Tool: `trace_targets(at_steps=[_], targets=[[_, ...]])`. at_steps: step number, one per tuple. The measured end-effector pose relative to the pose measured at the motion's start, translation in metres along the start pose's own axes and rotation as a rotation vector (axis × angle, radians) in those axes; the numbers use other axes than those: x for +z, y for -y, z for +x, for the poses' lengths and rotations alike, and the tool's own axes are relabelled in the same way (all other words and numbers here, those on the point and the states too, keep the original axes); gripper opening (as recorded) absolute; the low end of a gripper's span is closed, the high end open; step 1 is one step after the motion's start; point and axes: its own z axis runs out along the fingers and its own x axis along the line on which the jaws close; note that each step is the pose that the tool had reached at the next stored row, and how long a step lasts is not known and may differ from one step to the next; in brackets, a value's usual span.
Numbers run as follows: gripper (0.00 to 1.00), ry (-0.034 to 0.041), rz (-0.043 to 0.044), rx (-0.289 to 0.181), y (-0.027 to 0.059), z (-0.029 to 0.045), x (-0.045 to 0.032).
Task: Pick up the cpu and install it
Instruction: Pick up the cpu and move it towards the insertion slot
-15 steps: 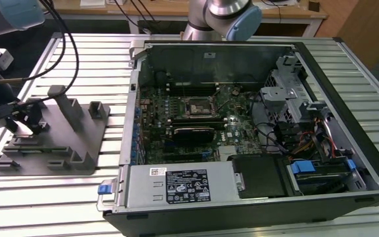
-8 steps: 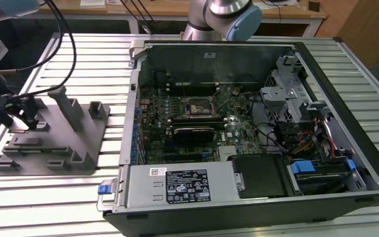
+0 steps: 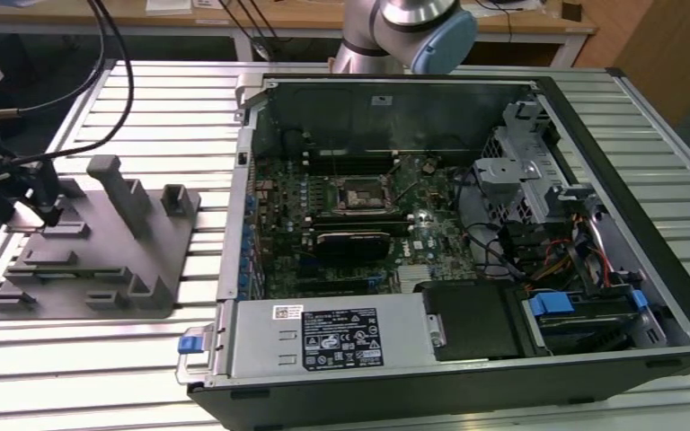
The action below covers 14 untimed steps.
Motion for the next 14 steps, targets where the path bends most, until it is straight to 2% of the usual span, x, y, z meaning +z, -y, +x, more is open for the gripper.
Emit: trace_targets(at_steps=[6, 14], targets=[[0.55, 0.0002, -0.0001, 0.000, -0.0009, -0.0007, -0.0190], [0.55, 0.0002, 0.0000, 0.000, -0.0025, -0.0014, -0.0525]])
